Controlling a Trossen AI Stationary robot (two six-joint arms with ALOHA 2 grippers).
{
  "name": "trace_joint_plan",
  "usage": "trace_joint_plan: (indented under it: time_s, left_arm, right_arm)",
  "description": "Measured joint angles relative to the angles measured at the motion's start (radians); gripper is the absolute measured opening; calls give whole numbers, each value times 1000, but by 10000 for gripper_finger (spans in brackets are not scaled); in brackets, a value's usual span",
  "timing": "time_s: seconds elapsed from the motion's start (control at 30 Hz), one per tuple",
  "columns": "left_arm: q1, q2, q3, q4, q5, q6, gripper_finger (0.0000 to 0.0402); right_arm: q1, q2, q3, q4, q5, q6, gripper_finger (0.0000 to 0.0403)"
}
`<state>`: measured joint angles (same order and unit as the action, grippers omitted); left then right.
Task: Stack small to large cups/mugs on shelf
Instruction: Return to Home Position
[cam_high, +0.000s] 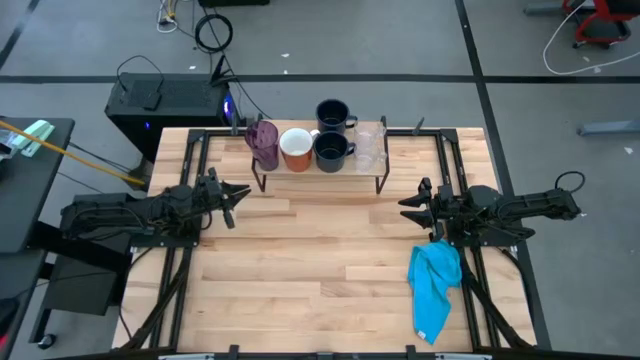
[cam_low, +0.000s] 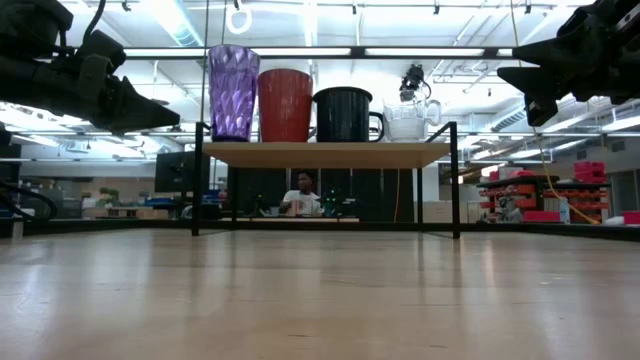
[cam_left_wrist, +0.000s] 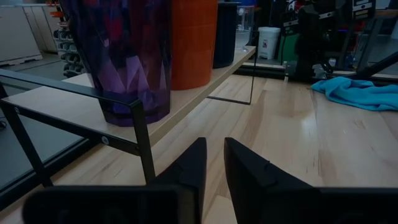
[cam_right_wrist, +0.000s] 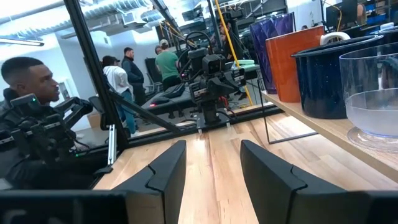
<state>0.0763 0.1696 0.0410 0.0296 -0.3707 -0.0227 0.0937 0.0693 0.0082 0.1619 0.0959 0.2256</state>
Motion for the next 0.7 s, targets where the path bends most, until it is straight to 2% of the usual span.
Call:
trace_joint_plan:
  time_s: [0.7]
  left_arm:
    - [0, 0, 0, 0, 0, 0, 70]
  right_arm:
    - [0, 0, 0, 0, 0, 0, 159]
